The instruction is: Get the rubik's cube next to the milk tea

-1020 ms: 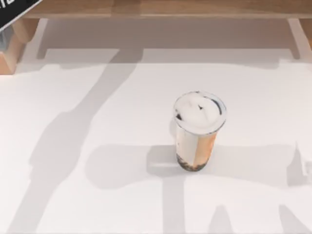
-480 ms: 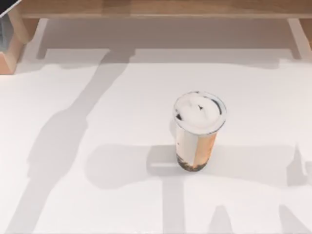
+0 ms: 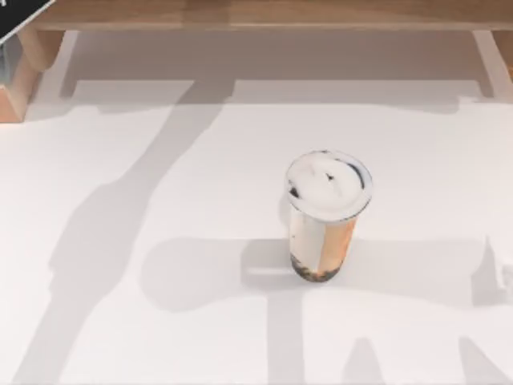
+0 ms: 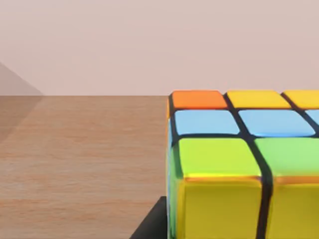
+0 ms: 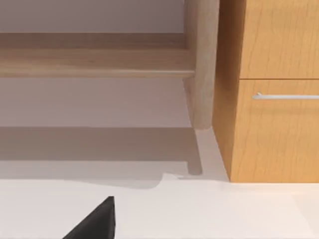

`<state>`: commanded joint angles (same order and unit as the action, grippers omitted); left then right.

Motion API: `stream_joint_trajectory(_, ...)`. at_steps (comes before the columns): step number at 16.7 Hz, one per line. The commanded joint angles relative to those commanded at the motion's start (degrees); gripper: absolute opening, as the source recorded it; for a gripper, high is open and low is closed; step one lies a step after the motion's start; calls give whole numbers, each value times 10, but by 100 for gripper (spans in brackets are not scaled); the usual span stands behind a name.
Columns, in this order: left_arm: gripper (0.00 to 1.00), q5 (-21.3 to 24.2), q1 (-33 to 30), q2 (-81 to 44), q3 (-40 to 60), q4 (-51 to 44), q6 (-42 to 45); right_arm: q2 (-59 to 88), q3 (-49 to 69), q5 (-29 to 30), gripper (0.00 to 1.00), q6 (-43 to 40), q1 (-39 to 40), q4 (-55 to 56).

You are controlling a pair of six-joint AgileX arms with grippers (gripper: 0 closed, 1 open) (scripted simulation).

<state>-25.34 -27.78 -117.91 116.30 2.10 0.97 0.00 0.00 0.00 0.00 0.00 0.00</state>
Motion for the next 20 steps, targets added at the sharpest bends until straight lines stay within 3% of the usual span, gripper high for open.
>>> stream_joint_trajectory(5,0,-6,-28,61,8,-39,-85,0,0,0,100,0,0,0)
stream_joint_trajectory(10,0,23,-78,123,-52,-195,-250,0,0,0,100,0,0,0)
stream_joint_trajectory(14,0,93,-70,105,-159,-388,-325,0,0,0,100,0,0,0)
stream_joint_trajectory(20,0,227,-36,56,-292,-611,-324,0,0,0,100,0,0,0)
